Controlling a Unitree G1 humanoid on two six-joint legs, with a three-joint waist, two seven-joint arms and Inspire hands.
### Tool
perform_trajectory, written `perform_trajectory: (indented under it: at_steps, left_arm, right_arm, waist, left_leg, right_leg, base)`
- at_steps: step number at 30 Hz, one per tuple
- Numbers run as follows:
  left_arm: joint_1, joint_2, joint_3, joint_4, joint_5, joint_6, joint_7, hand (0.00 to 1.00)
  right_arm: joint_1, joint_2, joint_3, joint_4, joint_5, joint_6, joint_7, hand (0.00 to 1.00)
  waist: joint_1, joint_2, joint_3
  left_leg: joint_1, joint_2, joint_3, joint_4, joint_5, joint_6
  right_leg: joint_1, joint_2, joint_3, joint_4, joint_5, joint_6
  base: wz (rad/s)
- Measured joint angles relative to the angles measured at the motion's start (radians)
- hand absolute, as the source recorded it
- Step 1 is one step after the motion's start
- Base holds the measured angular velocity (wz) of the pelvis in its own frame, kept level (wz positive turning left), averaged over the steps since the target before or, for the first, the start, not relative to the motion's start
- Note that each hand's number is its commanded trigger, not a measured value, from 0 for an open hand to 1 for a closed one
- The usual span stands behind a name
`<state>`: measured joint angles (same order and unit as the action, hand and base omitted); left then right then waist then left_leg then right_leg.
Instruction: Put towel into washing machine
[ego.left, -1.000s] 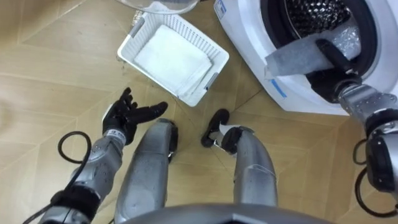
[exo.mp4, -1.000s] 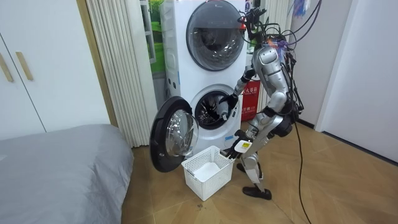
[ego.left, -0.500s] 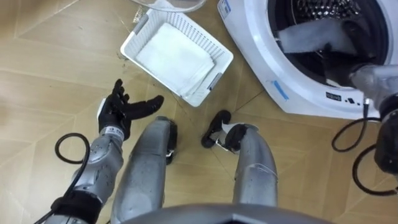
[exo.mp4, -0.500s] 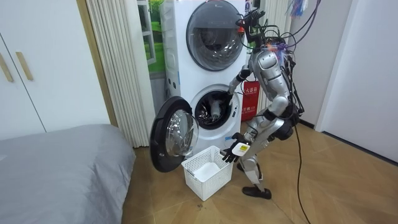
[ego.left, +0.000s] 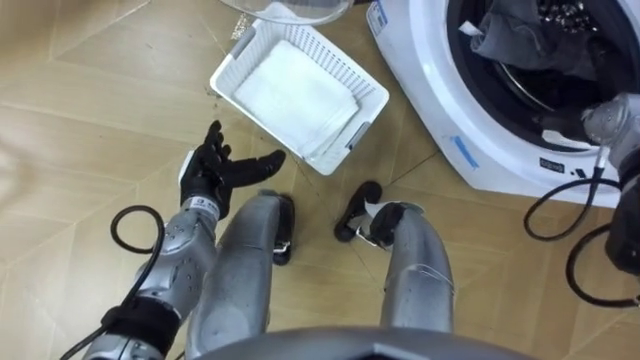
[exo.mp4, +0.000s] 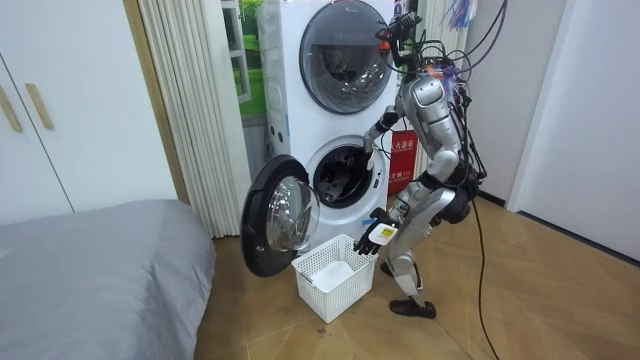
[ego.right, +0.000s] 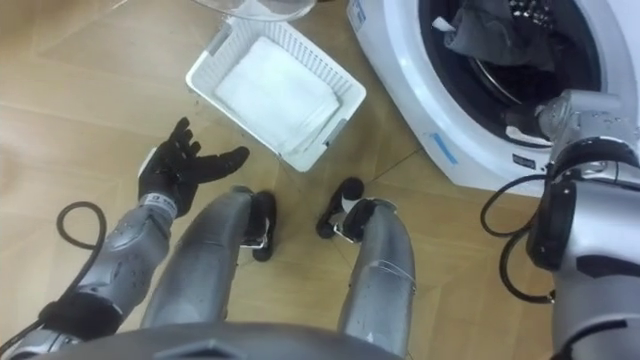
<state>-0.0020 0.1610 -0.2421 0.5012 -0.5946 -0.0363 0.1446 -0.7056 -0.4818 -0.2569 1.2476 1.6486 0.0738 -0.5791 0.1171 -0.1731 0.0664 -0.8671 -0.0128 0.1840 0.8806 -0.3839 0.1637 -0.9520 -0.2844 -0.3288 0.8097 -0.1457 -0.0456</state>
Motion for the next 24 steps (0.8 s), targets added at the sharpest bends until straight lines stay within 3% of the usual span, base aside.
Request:
perform_trajectory:
  at_steps: [8, 11, 13, 16, 19, 21, 22, 24]
  left_arm:
    - [-0.034, -0.019, -0.024, 0.036, 0.023, -0.008, 0.002, 0.00]
    - [-0.049, -0.021, -0.037, 0.057, 0.022, -0.013, -0.001, 0.00]
    - [-0.061, -0.027, -0.035, 0.100, 0.024, -0.020, -0.006, 0.00]
    - [-0.085, -0.026, -0.035, 0.217, 0.051, -0.029, -0.028, 0.00]
    - [-0.069, -0.018, -0.030, 0.294, 0.094, -0.037, -0.051, 0.00]
    - [-0.037, -0.002, 0.006, 0.360, 0.160, -0.041, -0.067, 0.00]
    - [-0.023, 0.006, 0.038, 0.387, 0.196, -0.043, -0.066, 0.00]
    - [0.010, 0.035, 0.063, 0.402, 0.241, -0.053, -0.054, 0.00]
  right_arm:
    - [0.027, 0.006, 0.000, -0.042, -0.001, -0.038, -0.064, 0.00]
    - [0.049, 0.011, 0.001, -0.059, -0.017, -0.058, -0.071, 0.00]
    - [0.063, 0.025, 0.002, -0.058, -0.044, -0.067, -0.052, 0.00]
    - [0.123, 0.073, 0.031, -0.059, -0.087, -0.111, 0.014, 0.00]
    - [0.233, 0.115, 0.061, -0.041, -0.163, -0.118, 0.113, 0.00]
    - [0.347, 0.139, 0.139, 0.002, -0.307, -0.131, 0.222, 0.00]
    - [0.415, 0.141, 0.169, 0.036, -0.399, -0.146, 0.267, 0.00]
    - [0.512, 0.142, 0.235, 0.077, -0.533, -0.180, 0.319, 0.00]
  waist:
    - [0.013, 0.030, -0.0012]
    - [0.014, 0.057, -0.0016]
    - [0.015, 0.067, -0.0022]
    - [0.019, 0.079, -0.0036]
    - [0.017, 0.099, -0.0151]
    - [0.017, 0.114, -0.0243]
    - [0.017, 0.125, -0.0328]
    - [0.017, 0.131, -0.0397]
  left_leg:
    - [0.058, 0.001, 0.023, -0.052, 0.004, 0.007]
    - [0.092, 0.003, 0.021, -0.077, 0.006, 0.009]
    - [0.124, 0.002, 0.021, -0.099, 0.007, 0.009]
    - [0.204, 0.009, 0.020, -0.154, 0.010, 0.004]
    - [0.291, 0.019, 0.017, -0.224, 0.016, -0.004]
    - [0.374, 0.024, 0.022, -0.285, 0.020, -0.010]
    - [0.406, 0.033, 0.042, -0.310, 0.021, -0.012]
    - [0.456, 0.038, 0.070, -0.357, 0.025, -0.019]
  right_leg:
    - [0.047, 0.007, 0.003, -0.046, 0.011, 0.016]
    - [0.089, 0.011, -0.007, -0.073, 0.014, 0.022]
    - [0.119, 0.017, -0.009, -0.096, 0.017, 0.027]
    - [0.204, 0.042, -0.020, -0.159, 0.026, 0.037]
    - [0.306, 0.066, -0.054, -0.248, 0.042, 0.045]
    - [0.383, 0.088, -0.052, -0.301, 0.046, 0.051]
    - [0.414, 0.101, -0.051, -0.326, 0.047, 0.053]
    - [0.451, 0.114, -0.031, -0.358, 0.048, 0.056]
  base:
    - [-0.04]
    - [0.04]
    - [-0.06]
    - [-0.08]
    - [-0.01]
    - [-0.02]
    - [0.00]
    - [-0.07]
